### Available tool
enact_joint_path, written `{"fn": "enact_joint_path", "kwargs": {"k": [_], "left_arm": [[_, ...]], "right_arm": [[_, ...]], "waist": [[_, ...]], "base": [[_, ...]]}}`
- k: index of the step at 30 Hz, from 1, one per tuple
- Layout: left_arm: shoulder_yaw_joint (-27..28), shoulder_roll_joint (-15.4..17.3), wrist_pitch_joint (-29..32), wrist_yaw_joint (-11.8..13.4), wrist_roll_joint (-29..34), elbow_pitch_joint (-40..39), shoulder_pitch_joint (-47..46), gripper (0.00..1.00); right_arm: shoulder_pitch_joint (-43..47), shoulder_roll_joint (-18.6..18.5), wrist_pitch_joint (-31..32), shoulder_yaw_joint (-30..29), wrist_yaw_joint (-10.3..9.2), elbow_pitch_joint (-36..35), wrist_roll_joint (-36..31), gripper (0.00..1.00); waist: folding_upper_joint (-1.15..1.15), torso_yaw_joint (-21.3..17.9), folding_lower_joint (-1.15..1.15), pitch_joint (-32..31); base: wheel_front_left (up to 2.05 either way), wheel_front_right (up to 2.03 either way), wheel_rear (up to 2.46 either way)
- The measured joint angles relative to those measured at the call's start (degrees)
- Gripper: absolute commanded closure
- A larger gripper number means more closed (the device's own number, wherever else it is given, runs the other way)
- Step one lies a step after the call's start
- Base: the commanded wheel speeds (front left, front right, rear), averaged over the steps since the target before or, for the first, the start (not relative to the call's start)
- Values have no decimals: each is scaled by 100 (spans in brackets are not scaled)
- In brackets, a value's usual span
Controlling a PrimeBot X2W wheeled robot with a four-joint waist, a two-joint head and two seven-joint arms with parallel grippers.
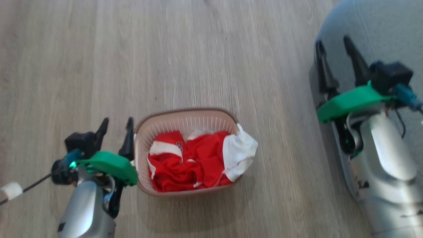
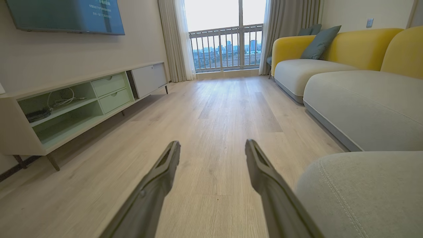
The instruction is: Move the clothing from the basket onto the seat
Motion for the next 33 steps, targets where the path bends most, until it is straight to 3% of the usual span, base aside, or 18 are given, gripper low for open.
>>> {"fn": "enact_joint_path", "kwargs": {"k": [16, 33], "left_arm": [[-965, 16, -1, -1, -279, 548, -853, 0], [-1981, 347, -4, -1, -443, 1583, -1907, 0]], "right_arm": [[-799, 112, -2, 85, 1, -762, -75, 0], [-1509, 244, -18, 364, 2, -1183, -65, 0]], "waist": [[0, -240, 2, 1572], [0, -588, 1, 2826]], "base": [[0, 0, 0], [0, 0, 0]]}}
